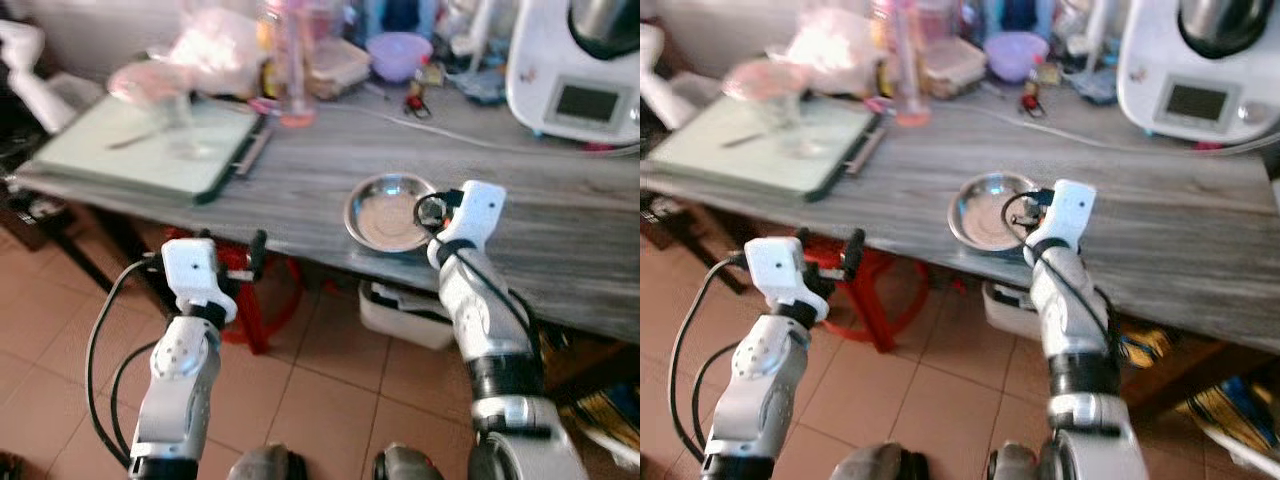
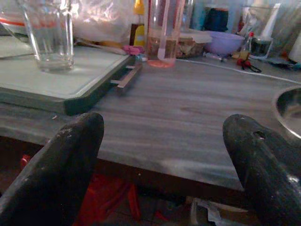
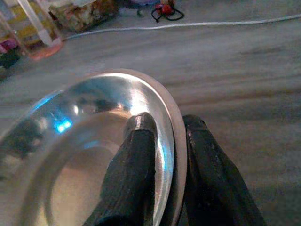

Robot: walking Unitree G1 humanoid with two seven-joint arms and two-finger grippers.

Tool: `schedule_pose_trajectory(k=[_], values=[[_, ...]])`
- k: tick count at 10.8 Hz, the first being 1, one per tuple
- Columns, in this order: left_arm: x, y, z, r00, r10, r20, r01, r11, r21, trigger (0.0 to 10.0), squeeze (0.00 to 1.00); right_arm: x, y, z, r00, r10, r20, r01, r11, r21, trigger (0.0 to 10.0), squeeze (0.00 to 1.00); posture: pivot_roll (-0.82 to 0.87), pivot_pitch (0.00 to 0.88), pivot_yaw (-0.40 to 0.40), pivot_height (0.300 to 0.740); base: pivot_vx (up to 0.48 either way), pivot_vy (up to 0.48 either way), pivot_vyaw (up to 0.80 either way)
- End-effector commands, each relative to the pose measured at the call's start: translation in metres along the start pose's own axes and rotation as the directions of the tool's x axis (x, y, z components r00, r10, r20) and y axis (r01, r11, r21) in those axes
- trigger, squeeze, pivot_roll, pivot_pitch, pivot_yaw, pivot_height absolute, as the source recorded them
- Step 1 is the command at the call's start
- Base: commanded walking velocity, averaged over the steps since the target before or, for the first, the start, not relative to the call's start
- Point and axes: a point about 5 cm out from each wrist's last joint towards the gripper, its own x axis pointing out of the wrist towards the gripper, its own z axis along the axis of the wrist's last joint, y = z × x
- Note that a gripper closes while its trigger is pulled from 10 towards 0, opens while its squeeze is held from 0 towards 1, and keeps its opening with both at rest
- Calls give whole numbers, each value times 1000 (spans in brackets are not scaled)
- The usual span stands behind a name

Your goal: Setting the table

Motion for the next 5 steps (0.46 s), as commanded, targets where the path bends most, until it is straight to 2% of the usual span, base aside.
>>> schedule_pose_trajectory(k=[1, 4, 5], values=[[-1, 0, 2, 1000, -2, 5, 2, 1000, 1, 10000, 0, 4, 0, 0, 1000, -16, -12, 16, 1000, 11, 10000, 0, 42, 95, 68, 740, 0, 0, 0], [-3, 1, 3, 1000, 4, 1, -4, 1000, 4, 10000, 0, 12, -7, 3, 995, -99, -5, 99, 995, 28, 10000, 0, 49, 102, 74, 740, 0, 0, 0], [-2, 1, 3, 1000, 4, 2, -4, 1000, 6, 10000, 0, 13, -11, 4, 992, -128, -2, 128, 992, 1, 10000, 0, 50, 104, 75, 740, 0, 0, 0]])
